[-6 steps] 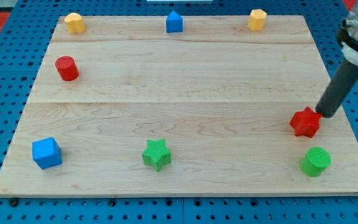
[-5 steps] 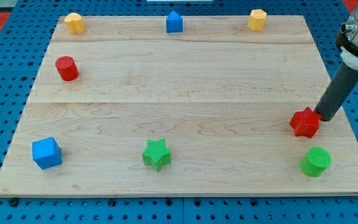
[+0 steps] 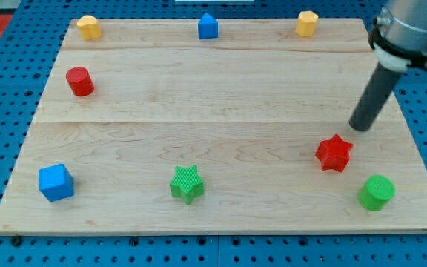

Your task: Adjust the red star at the top of green circle

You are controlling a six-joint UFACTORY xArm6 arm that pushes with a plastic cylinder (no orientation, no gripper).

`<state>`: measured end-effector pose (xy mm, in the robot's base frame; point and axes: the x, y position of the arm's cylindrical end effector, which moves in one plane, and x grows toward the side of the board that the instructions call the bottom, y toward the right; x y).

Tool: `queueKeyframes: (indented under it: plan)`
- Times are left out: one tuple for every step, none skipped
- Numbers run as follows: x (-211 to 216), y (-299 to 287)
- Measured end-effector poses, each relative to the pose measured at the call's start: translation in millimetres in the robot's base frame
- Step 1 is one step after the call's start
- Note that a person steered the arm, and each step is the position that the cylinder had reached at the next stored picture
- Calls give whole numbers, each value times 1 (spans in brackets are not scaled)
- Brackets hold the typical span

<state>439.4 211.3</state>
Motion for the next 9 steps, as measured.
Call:
queueKeyframes:
  plan:
    - [5, -107]
    - [48, -123]
    - [51, -115]
    - [58, -117]
    - [70, -86]
    - [70, -42]
    - [60, -65]
    - [42, -128]
    - [87, -158]
